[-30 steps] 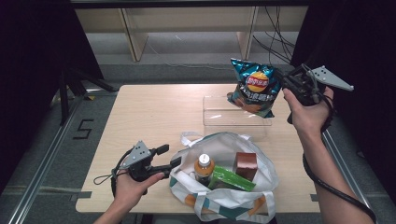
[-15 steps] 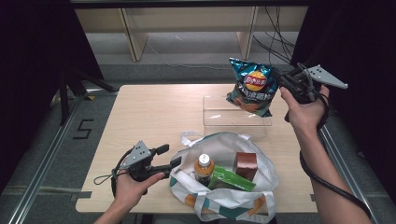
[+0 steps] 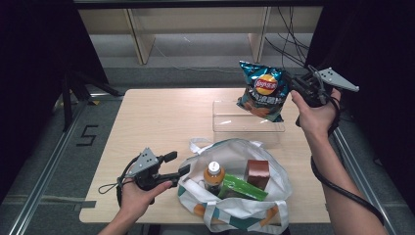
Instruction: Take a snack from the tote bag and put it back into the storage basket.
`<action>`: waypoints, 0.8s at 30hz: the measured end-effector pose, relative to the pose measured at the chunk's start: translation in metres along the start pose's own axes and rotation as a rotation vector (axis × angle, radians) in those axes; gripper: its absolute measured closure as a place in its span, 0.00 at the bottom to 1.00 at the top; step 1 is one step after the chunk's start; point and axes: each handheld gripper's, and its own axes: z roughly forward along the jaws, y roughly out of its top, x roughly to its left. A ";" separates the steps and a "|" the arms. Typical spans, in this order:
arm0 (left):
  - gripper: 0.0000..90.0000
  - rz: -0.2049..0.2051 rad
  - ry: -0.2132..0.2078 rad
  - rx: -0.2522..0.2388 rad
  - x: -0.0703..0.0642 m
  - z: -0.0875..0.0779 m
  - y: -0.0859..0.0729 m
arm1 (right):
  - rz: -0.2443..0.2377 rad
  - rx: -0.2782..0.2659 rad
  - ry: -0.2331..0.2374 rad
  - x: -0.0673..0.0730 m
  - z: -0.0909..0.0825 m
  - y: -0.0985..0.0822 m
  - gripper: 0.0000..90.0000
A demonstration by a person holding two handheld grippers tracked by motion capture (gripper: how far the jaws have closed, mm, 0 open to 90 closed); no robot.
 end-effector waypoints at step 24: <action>0.35 0.001 -0.001 -0.005 0.000 0.000 0.000 | 0.040 0.017 -0.019 -0.006 0.017 -0.006 1.00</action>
